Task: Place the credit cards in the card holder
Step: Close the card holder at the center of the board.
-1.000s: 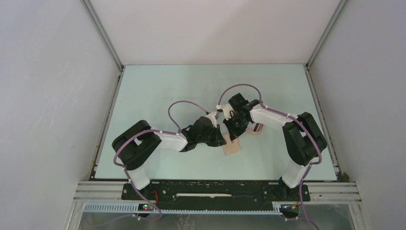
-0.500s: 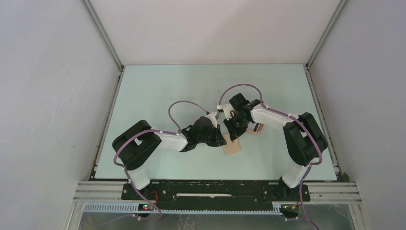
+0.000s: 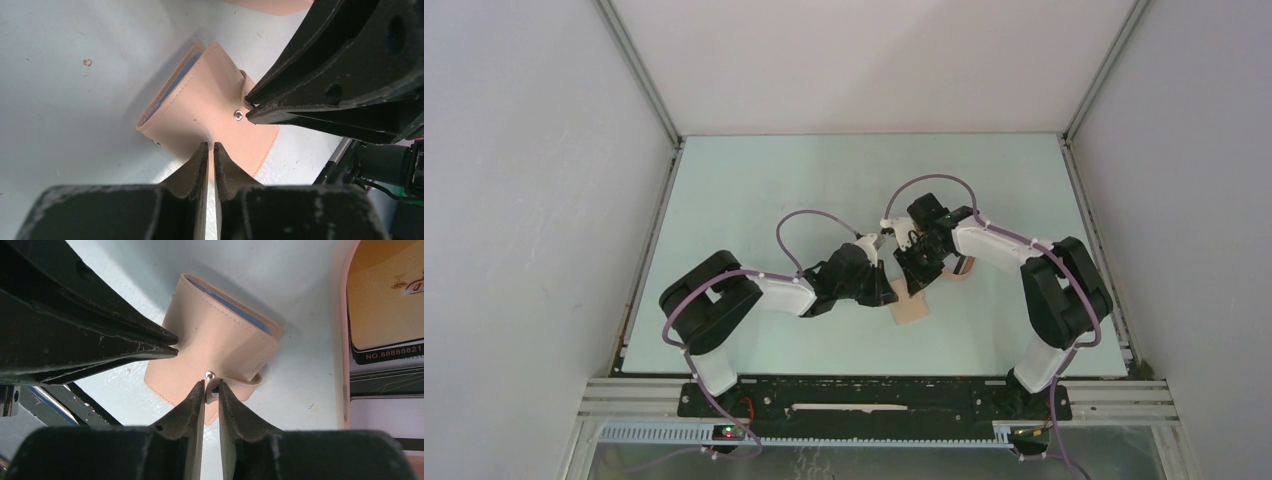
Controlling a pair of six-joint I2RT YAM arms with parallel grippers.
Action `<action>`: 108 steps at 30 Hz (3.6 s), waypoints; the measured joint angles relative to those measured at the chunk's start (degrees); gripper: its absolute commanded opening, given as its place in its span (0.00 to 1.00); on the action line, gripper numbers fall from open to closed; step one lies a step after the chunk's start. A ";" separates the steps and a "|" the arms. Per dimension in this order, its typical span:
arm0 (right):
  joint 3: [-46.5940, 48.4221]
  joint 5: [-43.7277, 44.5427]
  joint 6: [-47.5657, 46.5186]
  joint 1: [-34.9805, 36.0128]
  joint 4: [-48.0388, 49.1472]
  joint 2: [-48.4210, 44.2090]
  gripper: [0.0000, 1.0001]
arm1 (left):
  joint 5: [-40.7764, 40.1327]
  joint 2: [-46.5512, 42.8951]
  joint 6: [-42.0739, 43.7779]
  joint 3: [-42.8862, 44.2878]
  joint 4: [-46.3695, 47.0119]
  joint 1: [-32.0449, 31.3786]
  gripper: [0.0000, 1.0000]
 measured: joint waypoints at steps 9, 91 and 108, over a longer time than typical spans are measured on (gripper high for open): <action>-0.20 0.00 -0.02 -0.13 -0.50 -0.57 0.24 | 0.00 0.00 0.02 0.00 0.00 0.00 0.12; -2.12 -4.90 3.30 -1.77 3.89 0.94 0.00 | 0.55 0.44 -6.62 -5.57 10.69 0.26 0.08; -1.14 -2.89 3.26 0.52 5.27 2.95 0.00 | 0.52 0.42 -7.02 -6.97 12.61 0.26 0.08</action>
